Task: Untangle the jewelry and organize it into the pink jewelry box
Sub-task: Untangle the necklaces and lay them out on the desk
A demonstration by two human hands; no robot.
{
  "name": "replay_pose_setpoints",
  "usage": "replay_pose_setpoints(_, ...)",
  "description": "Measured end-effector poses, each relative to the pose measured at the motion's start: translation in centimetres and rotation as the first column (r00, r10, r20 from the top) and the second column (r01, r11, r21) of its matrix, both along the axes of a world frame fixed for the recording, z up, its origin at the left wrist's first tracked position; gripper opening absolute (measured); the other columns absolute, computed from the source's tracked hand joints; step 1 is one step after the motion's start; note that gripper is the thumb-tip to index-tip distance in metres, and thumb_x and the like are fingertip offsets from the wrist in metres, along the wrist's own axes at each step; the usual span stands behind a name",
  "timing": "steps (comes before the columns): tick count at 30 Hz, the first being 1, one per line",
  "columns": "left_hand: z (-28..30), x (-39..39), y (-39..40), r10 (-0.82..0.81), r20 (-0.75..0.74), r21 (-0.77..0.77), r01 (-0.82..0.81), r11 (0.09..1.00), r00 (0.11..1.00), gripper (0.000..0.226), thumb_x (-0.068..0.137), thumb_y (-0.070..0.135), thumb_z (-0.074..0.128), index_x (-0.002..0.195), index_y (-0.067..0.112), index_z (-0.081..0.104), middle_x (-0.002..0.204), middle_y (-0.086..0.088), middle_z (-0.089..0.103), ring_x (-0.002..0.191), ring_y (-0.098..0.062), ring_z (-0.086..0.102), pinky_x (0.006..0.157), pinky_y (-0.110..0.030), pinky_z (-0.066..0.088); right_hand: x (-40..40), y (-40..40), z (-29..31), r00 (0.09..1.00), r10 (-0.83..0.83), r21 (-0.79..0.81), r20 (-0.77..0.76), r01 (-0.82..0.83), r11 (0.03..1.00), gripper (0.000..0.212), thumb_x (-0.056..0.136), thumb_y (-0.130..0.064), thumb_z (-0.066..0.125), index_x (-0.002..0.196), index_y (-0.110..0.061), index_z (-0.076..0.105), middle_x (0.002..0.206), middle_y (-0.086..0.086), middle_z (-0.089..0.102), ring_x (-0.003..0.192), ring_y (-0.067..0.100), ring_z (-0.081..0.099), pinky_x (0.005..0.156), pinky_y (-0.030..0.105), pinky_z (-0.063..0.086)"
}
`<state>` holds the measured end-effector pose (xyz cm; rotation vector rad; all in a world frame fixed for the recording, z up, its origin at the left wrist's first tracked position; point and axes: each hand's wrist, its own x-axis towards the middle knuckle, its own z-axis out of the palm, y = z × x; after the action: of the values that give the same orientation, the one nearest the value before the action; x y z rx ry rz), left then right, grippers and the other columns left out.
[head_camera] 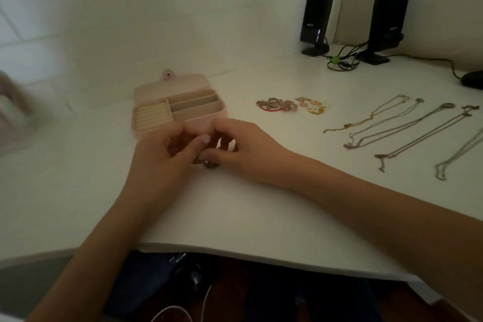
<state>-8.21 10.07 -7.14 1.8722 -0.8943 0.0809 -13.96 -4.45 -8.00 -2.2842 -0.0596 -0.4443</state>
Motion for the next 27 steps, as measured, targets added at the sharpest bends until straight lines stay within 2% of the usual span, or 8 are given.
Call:
replay_pose_setpoints(5,0.1,0.1,-0.1,-0.076,-0.222,-0.109,0.053,0.993,0.972,0.01,0.091,0.015,0.053,0.09,0.009,0.061,0.072,0.002,0.07,0.067,-0.008,0.068,0.062,-0.012,0.051,-0.1,-0.2,0.2,0.998,-0.059,0.206,0.017,0.055,0.977,0.014,0.082,-0.02,0.07,0.078,-0.008,0.064,0.072,-0.001,0.066,0.061,0.0,0.057,0.06,0.016,0.045)
replay_pose_setpoints(8,0.3,0.1,-0.1,-0.209,-0.408,-0.215,0.129,0.968,0.889,0.013,0.094,0.014,0.046,0.086,0.011,0.057,0.065,0.006,0.067,0.067,-0.007,0.065,0.068,-0.019,0.054,-0.5,0.2,0.6,1.0,0.01,0.38,-0.024,0.0,0.925,0.01,0.088,-0.017,0.063,0.084,-0.008,0.061,0.078,0.008,0.067,0.063,0.006,0.059,0.062,0.022,0.048)
replay_pose_setpoints(15,0.7,-0.4,-0.2,-0.321,-0.595,-0.307,0.161,0.938,0.737,0.019,0.093,0.016,0.044,0.079,0.013,0.057,0.057,0.002,0.049,0.051,-0.008,0.045,0.053,-0.022,0.05,-0.7,0.2,1.3,0.984,0.167,0.854,-0.061,-0.035,0.518,0.007,0.097,-0.01,0.047,0.093,-0.008,0.053,0.077,0.004,0.058,0.067,0.011,0.058,0.062,0.018,0.051)
replay_pose_setpoints(19,0.4,0.0,-0.1,-0.242,-0.56,-0.228,0.133,0.965,0.792,0.015,0.09,0.005,0.05,0.085,0.015,0.059,0.06,0.002,0.052,0.056,-0.009,0.047,0.065,-0.024,0.051,-0.9,-1.0,2.1,0.989,0.148,0.953,-0.003,-0.042,0.299,0.018,0.098,-0.007,0.042,0.081,-0.011,0.047,0.067,0.003,0.049,0.056,0.011,0.052,0.053,0.019,0.05)
replay_pose_setpoints(21,0.4,0.1,-0.1,-0.245,-0.546,-0.242,0.129,0.962,0.801,0.018,0.091,0.001,0.048,0.087,0.014,0.059,0.06,0.004,0.053,0.058,-0.008,0.051,0.068,-0.023,0.052,-1.2,-1.5,2.3,0.995,0.102,0.944,-0.013,-0.021,0.328,0.015,0.097,-0.006,0.044,0.083,-0.011,0.048,0.067,0.003,0.05,0.056,0.011,0.053,0.053,0.019,0.05)
replay_pose_setpoints(23,0.5,0.1,-0.1,-0.291,-0.533,-0.278,0.161,0.947,0.794,0.018,0.092,0.002,0.045,0.089,0.012,0.059,0.06,0.003,0.054,0.06,-0.008,0.054,0.068,-0.022,0.054,-1.3,-1.2,2.1,0.995,0.077,0.847,-0.062,0.012,0.532,0.002,0.094,-0.01,0.052,0.092,-0.009,0.051,0.072,0.005,0.055,0.062,0.013,0.057,0.059,0.021,0.052)
replay_pose_setpoints(25,0.6,0.1,0.1,-0.335,-0.523,-0.3,0.198,0.933,0.784,0.015,0.092,0.005,0.045,0.093,0.01,0.058,0.069,-0.002,0.059,0.066,-0.011,0.059,0.072,-0.026,0.056,-1.5,-0.5,1.6,0.99,0.065,0.567,-0.124,0.017,0.823,0.015,0.09,-0.016,0.061,0.102,-0.009,0.055,0.083,0.006,0.063,0.073,0.014,0.063,0.067,0.023,0.053)
replay_pose_setpoints(27,0.5,0.1,0.3,-0.344,-0.501,-0.291,0.22,0.931,0.794,0.013,0.091,0.009,0.046,0.094,0.011,0.059,0.078,-0.005,0.065,0.071,-0.014,0.063,0.072,-0.027,0.056,-1.6,0.4,1.2,0.988,0.089,0.364,-0.126,-0.037,0.931,0.02,0.087,-0.019,0.064,0.104,-0.009,0.059,0.091,0.008,0.067,0.077,0.011,0.064,0.067,0.019,0.052)
